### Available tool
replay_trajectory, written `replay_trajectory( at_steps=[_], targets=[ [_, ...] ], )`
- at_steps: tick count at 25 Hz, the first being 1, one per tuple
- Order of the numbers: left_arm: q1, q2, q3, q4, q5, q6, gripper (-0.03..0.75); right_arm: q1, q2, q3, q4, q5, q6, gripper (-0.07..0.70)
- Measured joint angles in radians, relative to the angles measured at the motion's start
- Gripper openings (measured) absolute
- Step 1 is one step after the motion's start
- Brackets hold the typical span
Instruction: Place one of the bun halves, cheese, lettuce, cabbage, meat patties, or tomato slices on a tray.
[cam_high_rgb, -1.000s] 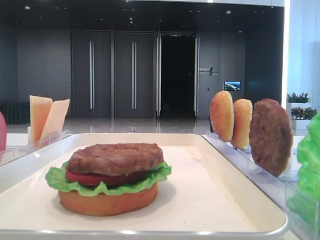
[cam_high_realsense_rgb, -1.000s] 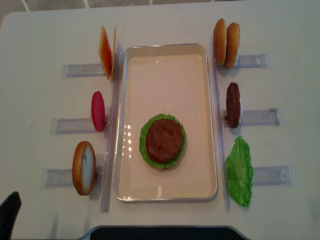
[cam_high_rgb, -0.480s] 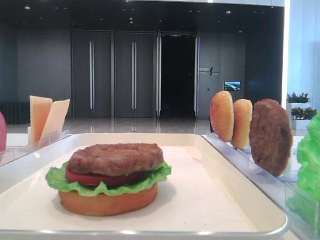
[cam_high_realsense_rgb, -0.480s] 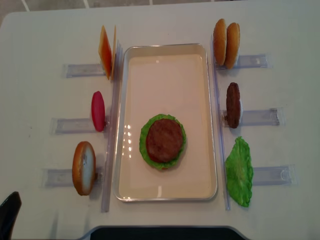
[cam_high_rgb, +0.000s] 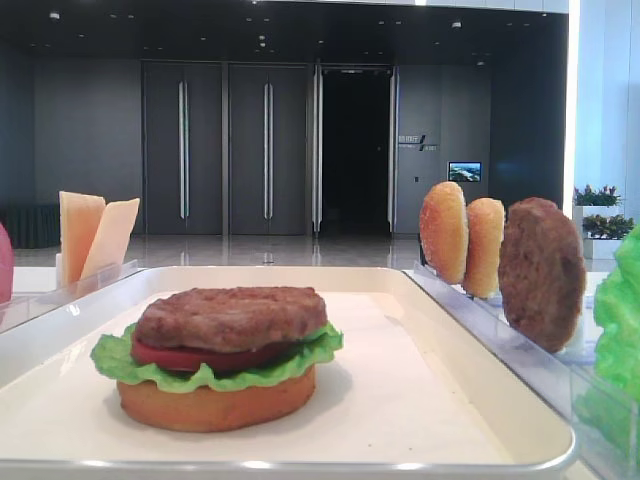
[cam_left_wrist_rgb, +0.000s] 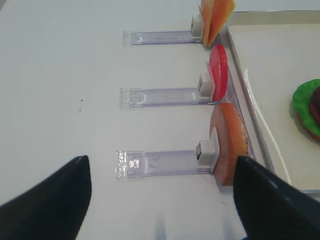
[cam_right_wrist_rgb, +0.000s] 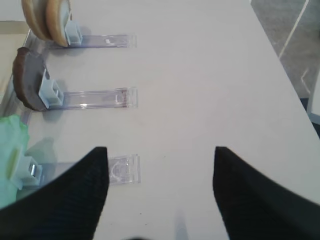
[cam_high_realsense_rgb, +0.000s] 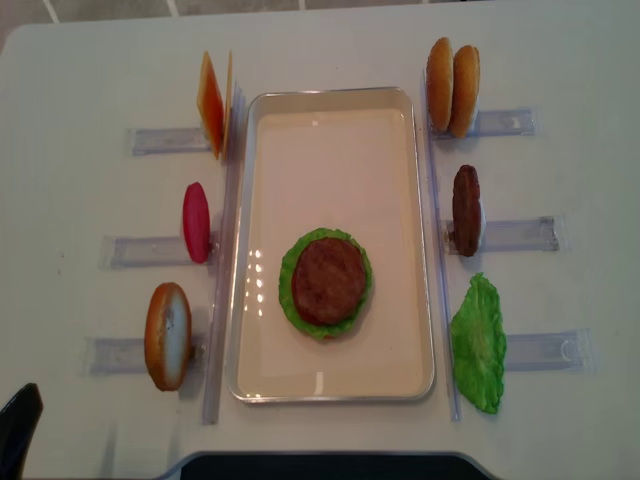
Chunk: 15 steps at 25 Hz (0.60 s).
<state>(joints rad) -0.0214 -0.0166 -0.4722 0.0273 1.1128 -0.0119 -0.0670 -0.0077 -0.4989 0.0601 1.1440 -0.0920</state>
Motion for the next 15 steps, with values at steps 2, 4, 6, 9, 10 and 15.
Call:
replay_trajectory(
  at_steps=[2, 4, 6, 9, 10, 15],
  targets=[
    [0.000, 0.000, 0.000, 0.000, 0.000, 0.000, 0.692, 0.025, 0.000, 0.000, 0.000, 0.000, 0.000, 0.461],
    [0.000, 0.000, 0.000, 0.000, 0.000, 0.000, 0.692, 0.046, 0.000, 0.000, 0.000, 0.000, 0.000, 0.461],
    [0.000, 0.000, 0.000, 0.000, 0.000, 0.000, 0.692, 0.054, 0.000, 0.000, 0.000, 0.000, 0.000, 0.461],
    [0.000, 0.000, 0.000, 0.000, 0.000, 0.000, 0.692, 0.056, 0.000, 0.000, 0.000, 0.000, 0.019, 0.461],
    [0.000, 0.000, 0.000, 0.000, 0.000, 0.000, 0.692, 0.056, 0.000, 0.000, 0.000, 0.000, 0.022, 0.461],
    [0.000, 0.000, 0.000, 0.000, 0.000, 0.000, 0.692, 0.056, 0.000, 0.001, 0.000, -0.002, 0.025, 0.461]
  ],
)
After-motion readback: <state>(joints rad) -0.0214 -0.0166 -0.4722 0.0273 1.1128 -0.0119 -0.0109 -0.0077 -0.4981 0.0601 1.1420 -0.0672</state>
